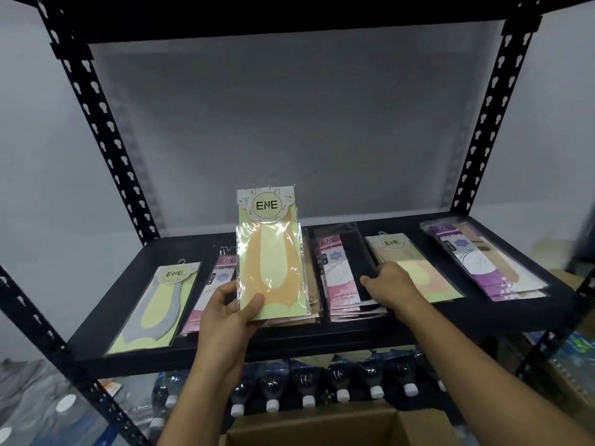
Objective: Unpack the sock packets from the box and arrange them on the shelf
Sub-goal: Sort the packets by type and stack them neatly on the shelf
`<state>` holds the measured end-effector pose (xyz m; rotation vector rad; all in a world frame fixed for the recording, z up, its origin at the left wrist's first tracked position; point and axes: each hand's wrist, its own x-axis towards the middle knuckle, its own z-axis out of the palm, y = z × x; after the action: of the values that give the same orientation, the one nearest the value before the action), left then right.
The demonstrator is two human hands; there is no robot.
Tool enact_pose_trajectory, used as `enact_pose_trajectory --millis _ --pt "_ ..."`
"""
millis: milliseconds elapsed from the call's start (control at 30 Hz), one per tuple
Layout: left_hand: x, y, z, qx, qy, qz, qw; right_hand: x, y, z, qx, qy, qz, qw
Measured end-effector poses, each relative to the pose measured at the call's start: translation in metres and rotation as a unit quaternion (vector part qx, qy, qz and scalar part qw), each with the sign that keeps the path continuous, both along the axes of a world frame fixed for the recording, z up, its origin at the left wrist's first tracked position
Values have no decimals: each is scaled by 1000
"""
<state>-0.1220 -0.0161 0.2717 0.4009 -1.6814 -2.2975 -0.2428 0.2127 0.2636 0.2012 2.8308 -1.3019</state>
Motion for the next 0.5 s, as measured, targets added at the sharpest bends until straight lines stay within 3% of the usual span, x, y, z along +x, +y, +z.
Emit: enact_pose_trajectory --millis 500 --pt "-3 5 -6 14 3 -7 1000 13 -2 -3 58 86 -23 994"
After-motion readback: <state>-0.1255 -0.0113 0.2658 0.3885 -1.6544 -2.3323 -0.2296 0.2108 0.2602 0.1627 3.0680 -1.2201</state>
